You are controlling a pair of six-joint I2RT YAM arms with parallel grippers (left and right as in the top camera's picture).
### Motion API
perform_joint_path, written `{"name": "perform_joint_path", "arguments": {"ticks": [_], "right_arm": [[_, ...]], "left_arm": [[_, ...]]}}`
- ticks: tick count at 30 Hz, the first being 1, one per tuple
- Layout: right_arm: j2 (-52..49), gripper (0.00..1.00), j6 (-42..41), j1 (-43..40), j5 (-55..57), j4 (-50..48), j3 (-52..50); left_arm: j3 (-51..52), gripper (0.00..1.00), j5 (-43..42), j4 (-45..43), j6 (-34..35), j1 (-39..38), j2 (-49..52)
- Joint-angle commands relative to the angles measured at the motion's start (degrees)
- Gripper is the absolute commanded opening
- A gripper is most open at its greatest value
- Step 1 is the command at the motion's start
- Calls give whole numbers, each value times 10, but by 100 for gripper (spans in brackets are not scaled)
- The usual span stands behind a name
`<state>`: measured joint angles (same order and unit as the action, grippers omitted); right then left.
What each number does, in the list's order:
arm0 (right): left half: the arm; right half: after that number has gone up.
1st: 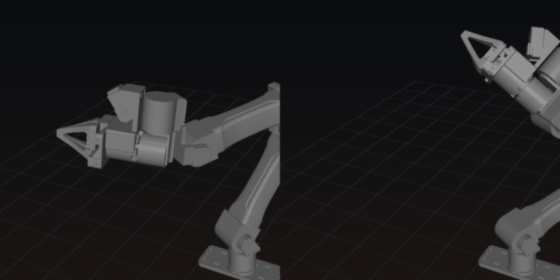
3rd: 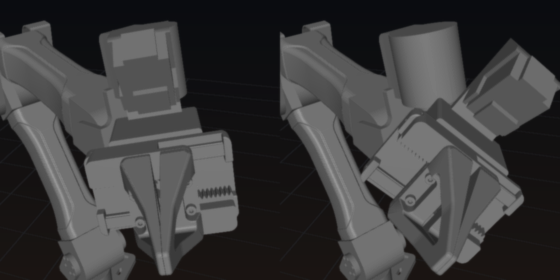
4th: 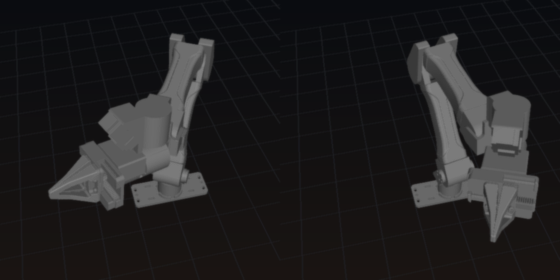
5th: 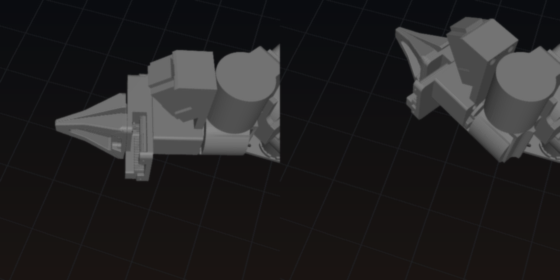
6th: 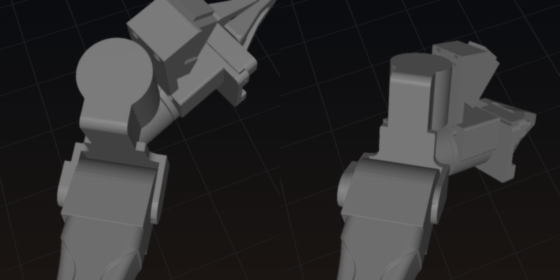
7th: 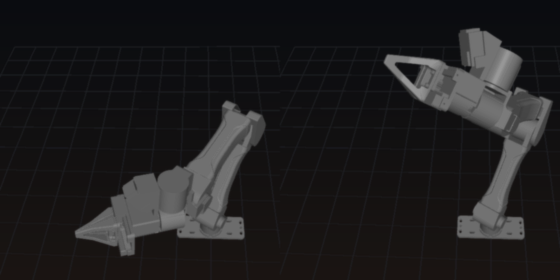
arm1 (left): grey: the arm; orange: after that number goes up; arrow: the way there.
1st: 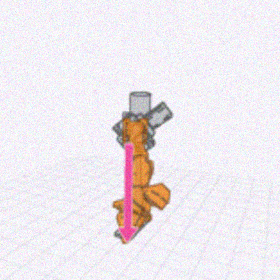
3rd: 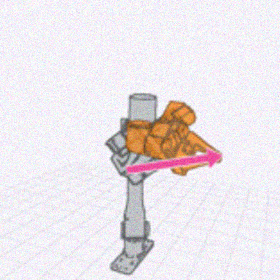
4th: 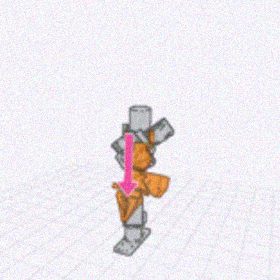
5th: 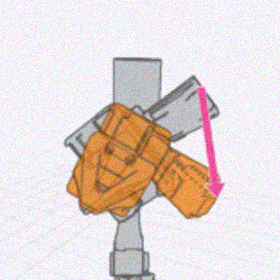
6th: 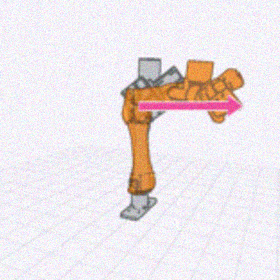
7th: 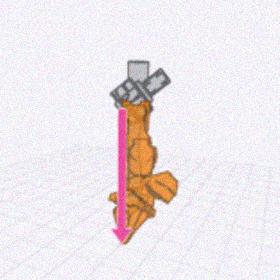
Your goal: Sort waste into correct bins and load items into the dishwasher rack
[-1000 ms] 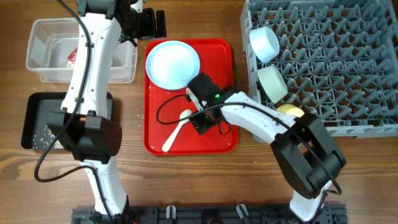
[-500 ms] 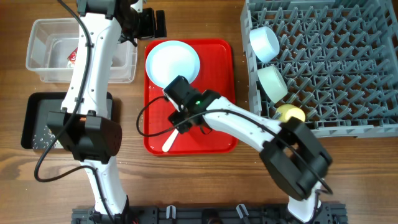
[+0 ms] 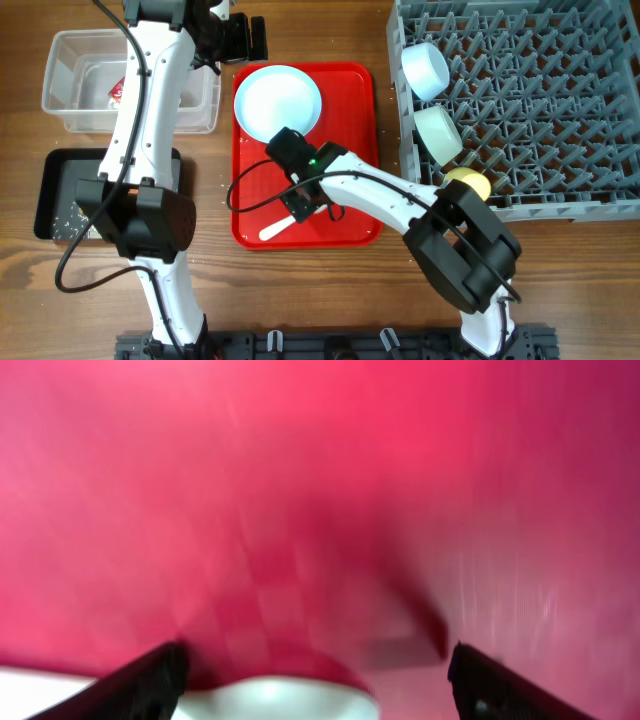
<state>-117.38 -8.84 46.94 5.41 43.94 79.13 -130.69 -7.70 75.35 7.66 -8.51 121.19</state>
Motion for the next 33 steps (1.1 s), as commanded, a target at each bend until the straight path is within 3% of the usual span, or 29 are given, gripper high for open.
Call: {"name": "perform_joint_path", "arguments": {"ticks": [1, 5, 16, 24, 33], "right_arm": [[-20, 88, -47, -12, 25, 53, -18], [-5, 88, -36, -19, 1, 91, -14], [118, 83, 146, -18, -45, 63, -15], [117, 80, 272, -7, -136, 27, -94], [107, 80, 312, 2, -178, -26, -125]], "left_arm": [[3, 100, 3, -2, 3, 0, 7], [3, 100, 3, -2, 3, 0, 7], [3, 100, 3, -2, 3, 0, 7], [3, 100, 3, -2, 3, 0, 7], [3, 100, 3, -2, 3, 0, 7]]}}
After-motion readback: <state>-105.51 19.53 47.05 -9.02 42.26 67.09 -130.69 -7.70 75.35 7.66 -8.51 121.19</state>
